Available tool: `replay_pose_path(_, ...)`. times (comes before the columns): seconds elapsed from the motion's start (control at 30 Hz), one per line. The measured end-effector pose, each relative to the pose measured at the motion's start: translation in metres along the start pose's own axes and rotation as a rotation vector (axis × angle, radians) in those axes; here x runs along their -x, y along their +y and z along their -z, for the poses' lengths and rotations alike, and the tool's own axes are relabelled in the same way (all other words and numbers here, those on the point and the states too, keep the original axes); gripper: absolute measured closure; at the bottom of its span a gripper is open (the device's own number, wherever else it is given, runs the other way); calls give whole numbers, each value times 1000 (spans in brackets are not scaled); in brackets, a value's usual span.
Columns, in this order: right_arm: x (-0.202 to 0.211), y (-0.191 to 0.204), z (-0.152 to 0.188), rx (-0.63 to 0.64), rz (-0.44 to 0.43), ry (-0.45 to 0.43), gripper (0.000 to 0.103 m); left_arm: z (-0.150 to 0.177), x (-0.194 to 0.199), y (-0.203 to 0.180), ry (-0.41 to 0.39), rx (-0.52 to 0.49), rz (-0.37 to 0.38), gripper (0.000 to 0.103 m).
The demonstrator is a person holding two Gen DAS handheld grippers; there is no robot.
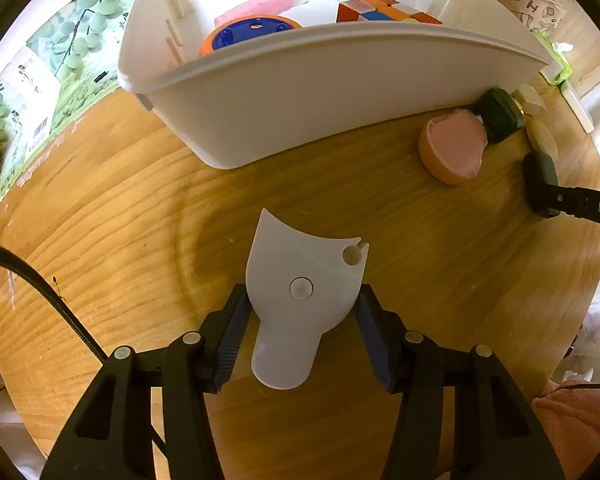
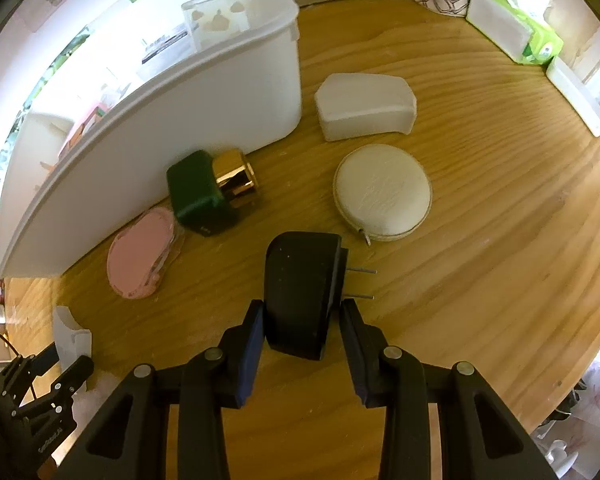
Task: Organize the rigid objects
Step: 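Grasp the black plug adapter with the right tool while the left tool grasps the white plastic piece, then lift the plug adapter and white piece and carry both over the bin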
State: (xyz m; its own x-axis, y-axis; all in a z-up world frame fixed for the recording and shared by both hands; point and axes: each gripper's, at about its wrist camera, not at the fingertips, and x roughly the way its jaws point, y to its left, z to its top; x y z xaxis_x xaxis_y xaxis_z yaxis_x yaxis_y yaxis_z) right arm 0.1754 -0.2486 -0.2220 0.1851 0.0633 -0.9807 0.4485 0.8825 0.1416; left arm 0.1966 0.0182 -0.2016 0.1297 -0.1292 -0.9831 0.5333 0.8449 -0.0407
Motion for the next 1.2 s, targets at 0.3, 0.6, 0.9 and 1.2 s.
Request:
replay_pose_path(0.3,-3,21,15,36,-42,33,65,18,4,-7,7,20,7,46)
replay_pose_path(0.6,-1,57,33,138,-83,75,65,38,8,-14,21,48,17,46)
replay_pose_path(0.9,5,95,60,309,-59,84,66,59,9,-20,21,68,-8,46)
replay_pose_path(1.2,17,124,75,424,-65,55,70,61,9,3,24,140,20,46)
